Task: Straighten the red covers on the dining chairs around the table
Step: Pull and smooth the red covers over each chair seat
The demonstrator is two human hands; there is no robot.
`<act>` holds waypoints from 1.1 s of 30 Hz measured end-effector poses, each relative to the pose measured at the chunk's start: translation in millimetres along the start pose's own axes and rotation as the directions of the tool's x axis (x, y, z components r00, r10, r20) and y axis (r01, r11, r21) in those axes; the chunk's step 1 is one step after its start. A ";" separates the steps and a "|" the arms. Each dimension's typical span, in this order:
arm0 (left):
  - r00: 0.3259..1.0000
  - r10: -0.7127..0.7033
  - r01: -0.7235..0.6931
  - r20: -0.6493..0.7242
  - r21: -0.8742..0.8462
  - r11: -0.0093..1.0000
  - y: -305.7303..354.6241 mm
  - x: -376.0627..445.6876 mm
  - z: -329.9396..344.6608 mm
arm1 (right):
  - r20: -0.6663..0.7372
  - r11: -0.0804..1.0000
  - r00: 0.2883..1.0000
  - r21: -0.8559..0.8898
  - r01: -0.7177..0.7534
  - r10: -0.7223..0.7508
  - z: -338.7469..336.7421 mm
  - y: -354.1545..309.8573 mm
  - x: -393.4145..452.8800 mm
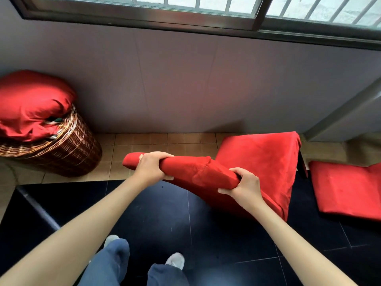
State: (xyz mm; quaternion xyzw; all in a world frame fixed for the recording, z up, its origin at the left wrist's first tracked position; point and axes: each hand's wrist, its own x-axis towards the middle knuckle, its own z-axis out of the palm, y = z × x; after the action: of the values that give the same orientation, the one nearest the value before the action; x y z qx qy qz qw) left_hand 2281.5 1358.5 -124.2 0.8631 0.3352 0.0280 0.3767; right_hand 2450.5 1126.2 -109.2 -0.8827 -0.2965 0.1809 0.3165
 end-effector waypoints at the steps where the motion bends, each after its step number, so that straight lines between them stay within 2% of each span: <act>1: 1.000 0.009 -0.009 0.012 0.023 1.000 3.0 1.1 -0.8 | -0.001 1.000 1.000 0.000 -0.001 0.001 -2.3 -0.2 -1.0; 5: 0.995 0.062 -0.073 0.075 0.162 0.984 18.1 3.0 -5.1 | -0.014 1.000 1.000 0.007 -0.019 0.019 -14.6 1.8 -7.9; 11: 0.956 0.222 -0.275 0.191 0.330 0.903 64.9 12.8 -7.4 | -0.095 0.992 0.988 0.050 -0.120 0.124 -48.5 17.4 -24.5; 18: 0.883 0.392 -0.467 0.259 0.391 0.793 122.6 21.9 -2.9 | -0.157 0.973 0.969 0.157 -0.168 0.192 -90.9 35.1 -45.4; 23: 0.878 0.424 -0.475 0.222 0.300 0.827 136.2 16.1 9.1 | -0.144 0.972 0.981 0.215 -0.099 0.131 -115.7 21.2 -62.3; 28: 0.897 0.429 -0.437 0.108 0.064 0.897 147.1 1.8 25.5 | -0.148 0.981 0.983 0.174 -0.080 0.106 -129.9 11.8 -74.1; 33: 0.875 0.466 -0.474 0.127 0.033 0.880 170.6 -9.7 46.6 | -0.143 0.987 0.987 0.150 -0.056 0.077 -150.2 14.8 -95.0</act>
State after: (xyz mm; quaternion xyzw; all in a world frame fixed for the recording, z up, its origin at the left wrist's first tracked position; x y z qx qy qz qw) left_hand 2383.1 1239.3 -41.4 0.9301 0.0940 0.0584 0.3501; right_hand 2460.6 988.5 3.7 -0.8776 -0.2284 0.1466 0.3951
